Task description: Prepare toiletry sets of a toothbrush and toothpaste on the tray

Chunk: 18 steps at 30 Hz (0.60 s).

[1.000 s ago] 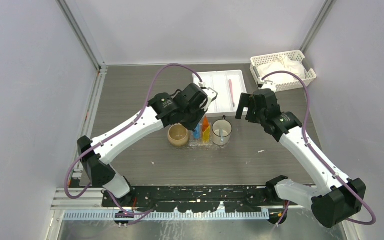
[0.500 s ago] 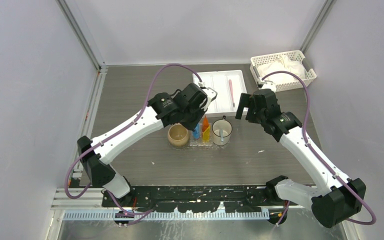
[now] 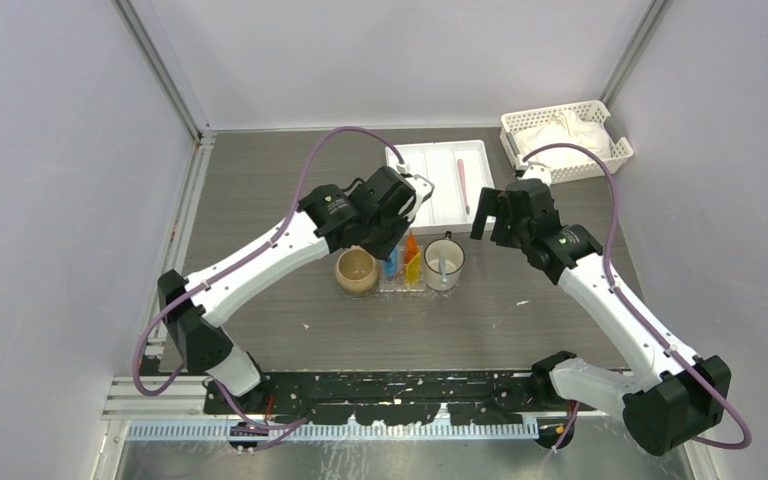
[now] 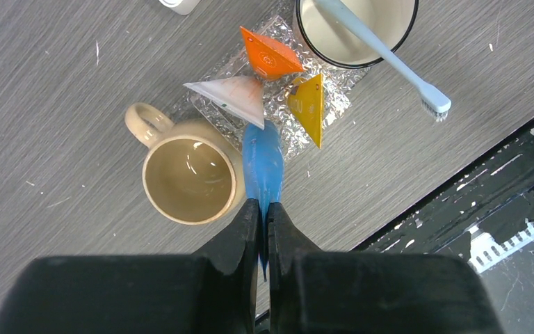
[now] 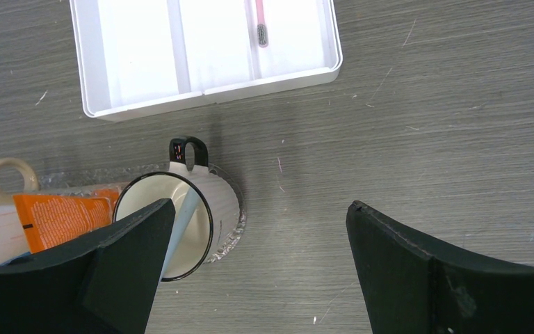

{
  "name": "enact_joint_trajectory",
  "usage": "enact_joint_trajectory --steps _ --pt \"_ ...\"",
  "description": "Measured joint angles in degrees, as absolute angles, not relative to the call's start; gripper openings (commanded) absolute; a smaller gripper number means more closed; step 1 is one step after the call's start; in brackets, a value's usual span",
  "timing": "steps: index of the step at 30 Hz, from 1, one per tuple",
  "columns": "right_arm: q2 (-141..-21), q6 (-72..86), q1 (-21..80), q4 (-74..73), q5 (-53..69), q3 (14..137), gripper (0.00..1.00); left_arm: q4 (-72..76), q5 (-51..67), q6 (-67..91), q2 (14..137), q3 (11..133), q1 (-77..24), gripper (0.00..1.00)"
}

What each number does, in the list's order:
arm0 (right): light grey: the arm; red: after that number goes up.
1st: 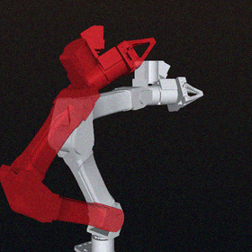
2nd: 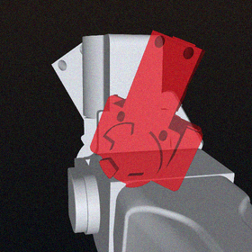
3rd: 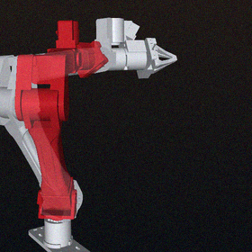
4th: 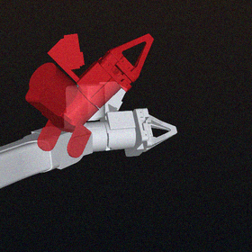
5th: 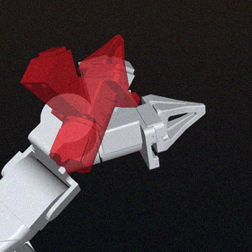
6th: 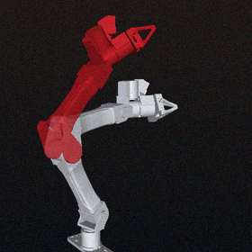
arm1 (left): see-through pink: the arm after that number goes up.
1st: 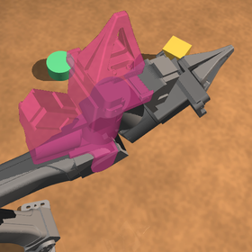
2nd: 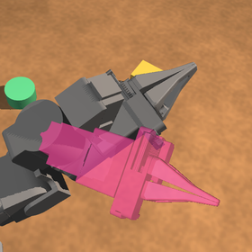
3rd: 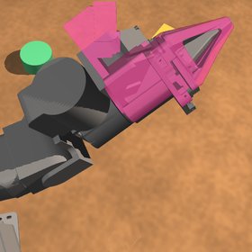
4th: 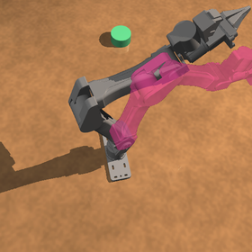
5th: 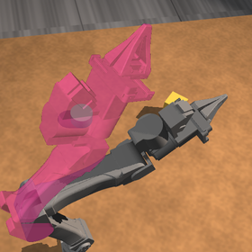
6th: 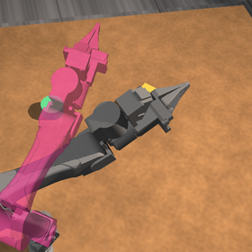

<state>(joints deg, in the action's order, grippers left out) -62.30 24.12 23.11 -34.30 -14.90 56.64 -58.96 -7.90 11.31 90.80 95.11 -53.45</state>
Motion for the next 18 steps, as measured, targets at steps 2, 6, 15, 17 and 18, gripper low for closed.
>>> enact_joint_trajectory --steps 2,6,15,17,18 --pt "-62.39 24.12 23.11 -34.28 -14.9 56.64 1.0 -58.96 -7.9 11.31 90.94 95.11 -53.45 0.01" --pt "-62.65 24.12 23.11 -34.26 -14.85 56.55 1.0 -58.92 -7.88 11.33 90.98 95.0 -53.43 0.01" --pt "-62.78 24.14 23.11 -34.13 -14.48 56.23 1.0 -58.61 -7.4 11.35 91.31 93.76 -53.43 0.01" --pt "-62.78 24.14 23.11 -34.02 -14.44 56.23 1.0 -58.5 -7.38 11.38 91.48 93.49 -53.43 0.01" --pt "-62.78 24.14 23.11 -33.93 -14.44 56.23 1.0 -58.5 -7.35 11.38 91.55 93.43 -53.43 0.01"
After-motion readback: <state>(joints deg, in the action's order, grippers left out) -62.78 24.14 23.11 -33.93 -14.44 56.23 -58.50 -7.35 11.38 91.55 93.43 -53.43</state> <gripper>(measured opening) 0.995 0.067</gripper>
